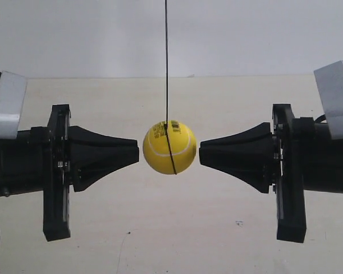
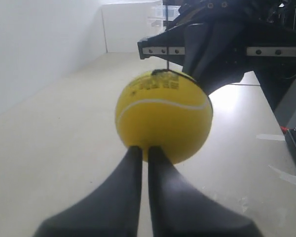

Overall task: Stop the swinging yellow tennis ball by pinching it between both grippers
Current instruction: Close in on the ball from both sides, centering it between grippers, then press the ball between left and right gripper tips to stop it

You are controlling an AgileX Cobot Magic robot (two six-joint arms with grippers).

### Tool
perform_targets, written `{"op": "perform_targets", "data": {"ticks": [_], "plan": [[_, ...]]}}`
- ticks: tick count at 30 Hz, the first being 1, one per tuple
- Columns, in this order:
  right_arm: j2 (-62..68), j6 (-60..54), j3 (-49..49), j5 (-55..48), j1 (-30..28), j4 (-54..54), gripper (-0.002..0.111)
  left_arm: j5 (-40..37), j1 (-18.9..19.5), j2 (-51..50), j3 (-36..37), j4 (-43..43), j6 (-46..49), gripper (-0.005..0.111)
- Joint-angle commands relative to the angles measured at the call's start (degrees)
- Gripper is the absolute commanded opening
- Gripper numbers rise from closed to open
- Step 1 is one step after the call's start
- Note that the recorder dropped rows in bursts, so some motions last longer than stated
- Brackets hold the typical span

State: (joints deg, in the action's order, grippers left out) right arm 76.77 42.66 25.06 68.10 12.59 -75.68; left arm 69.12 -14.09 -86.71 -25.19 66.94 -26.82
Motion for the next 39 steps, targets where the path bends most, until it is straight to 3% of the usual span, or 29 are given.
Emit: {"op": "perform_targets", "data": {"ticks": [1, 6, 12, 24, 35, 39], "plan": [[-0.1, 0.1, 0.3, 1.0, 0.0, 0.5, 0.0, 0.8, 0.1, -1.0, -0.2, -0.8, 1.5, 0.005], [-0.1, 0.2, 0.3, 0.9, 0.6, 1.1, 0.0, 0.8, -0.4, -1.1, -0.2, -1.7, 1.6, 0.005], [-0.1, -2.8, 0.3, -3.9, 6.1, 3.6, 0.0, 0.8, -3.9, -1.1, -0.2, -3.7, 6.4, 0.005], [-0.1, -4.3, 0.3, -10.0, 8.0, 6.7, 0.0, 0.8, -3.8, -1.1, -0.2, -7.0, 7.0, 0.005], [-0.1, -4.4, 0.3, -11.0, 8.0, 8.3, 0.0, -9.0, -3.8, -1.1, -0.2, -16.4, 9.9, 0.005], [-0.1, -4.3, 0.3, -10.9, 8.0, 8.3, 0.0, -2.1, -3.8, -1.1, -0.2, -10.0, 9.9, 0.005]]}}
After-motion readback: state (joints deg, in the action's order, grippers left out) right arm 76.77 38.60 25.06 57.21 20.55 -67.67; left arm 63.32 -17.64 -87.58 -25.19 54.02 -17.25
